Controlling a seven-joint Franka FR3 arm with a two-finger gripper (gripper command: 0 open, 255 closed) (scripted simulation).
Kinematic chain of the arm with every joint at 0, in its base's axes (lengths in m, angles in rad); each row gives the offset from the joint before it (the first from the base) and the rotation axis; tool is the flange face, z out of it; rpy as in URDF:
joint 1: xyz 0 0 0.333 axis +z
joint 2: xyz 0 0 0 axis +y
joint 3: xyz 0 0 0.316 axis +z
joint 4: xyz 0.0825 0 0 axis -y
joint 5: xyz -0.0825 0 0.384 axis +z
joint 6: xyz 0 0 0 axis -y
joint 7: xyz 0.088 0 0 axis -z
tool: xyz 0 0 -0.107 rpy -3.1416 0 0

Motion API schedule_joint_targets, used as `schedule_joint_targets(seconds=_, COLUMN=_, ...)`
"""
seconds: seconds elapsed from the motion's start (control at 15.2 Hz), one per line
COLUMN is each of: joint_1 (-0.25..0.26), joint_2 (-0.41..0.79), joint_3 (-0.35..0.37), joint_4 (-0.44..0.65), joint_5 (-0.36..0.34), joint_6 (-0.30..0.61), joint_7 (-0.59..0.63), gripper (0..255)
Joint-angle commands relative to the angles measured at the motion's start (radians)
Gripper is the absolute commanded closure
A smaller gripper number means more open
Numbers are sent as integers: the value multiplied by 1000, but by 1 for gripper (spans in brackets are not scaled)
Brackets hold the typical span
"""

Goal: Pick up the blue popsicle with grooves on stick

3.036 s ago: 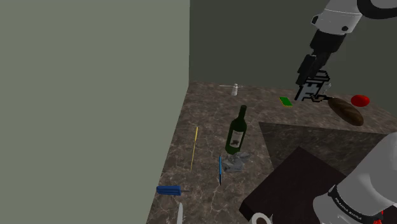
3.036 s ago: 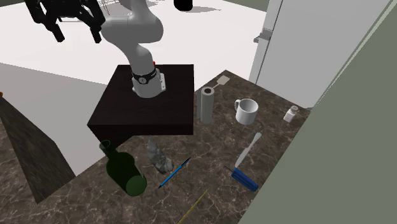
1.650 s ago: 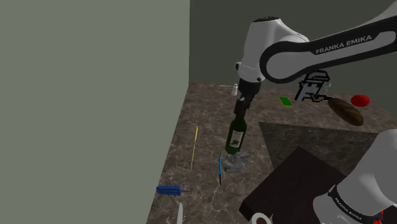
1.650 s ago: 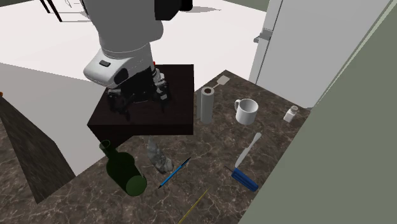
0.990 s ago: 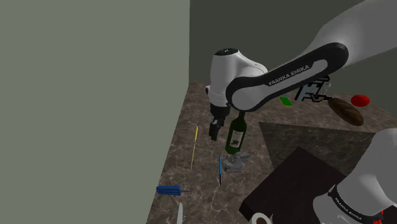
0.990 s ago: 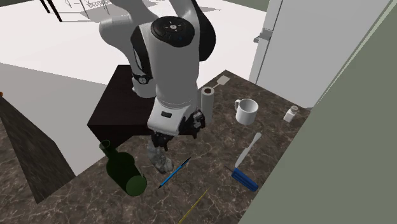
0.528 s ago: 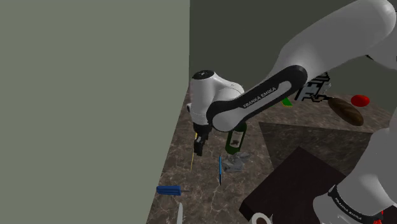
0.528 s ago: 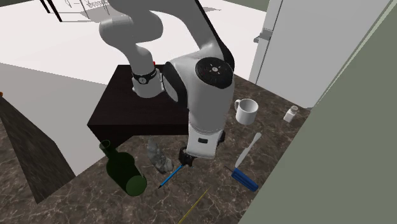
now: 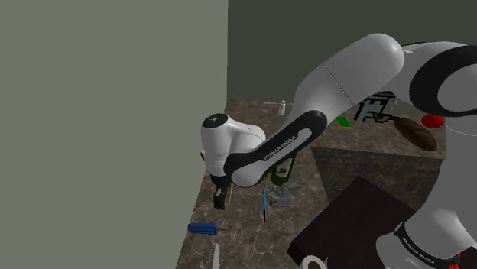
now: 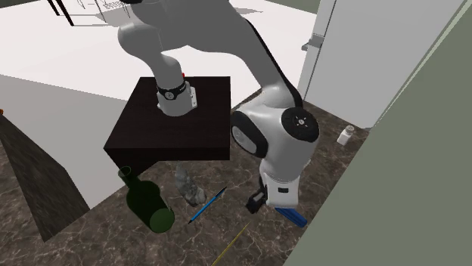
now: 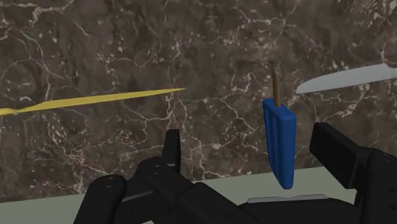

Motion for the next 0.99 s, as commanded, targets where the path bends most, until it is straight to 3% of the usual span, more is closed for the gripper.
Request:
schedule_joint_targets(seconds=0.0, joint_1=29, joint_2=64, joint_3=3, joint_4=56, joint_5=-19, joint_6=1, joint_7=4, gripper=0)
schedule_joint_targets(seconds=0.46, joint_1=124, joint_2=289, joint_3=4, joint_4=277, joint_5=-68, joint_6=-20, joint_7=-10, gripper=0)
schedule_joint_targets(seconds=0.92, joint_1=136, joint_2=365, joint_3=-12, joint_4=308, joint_5=-83, joint_6=26, joint_7=-3, gripper=0)
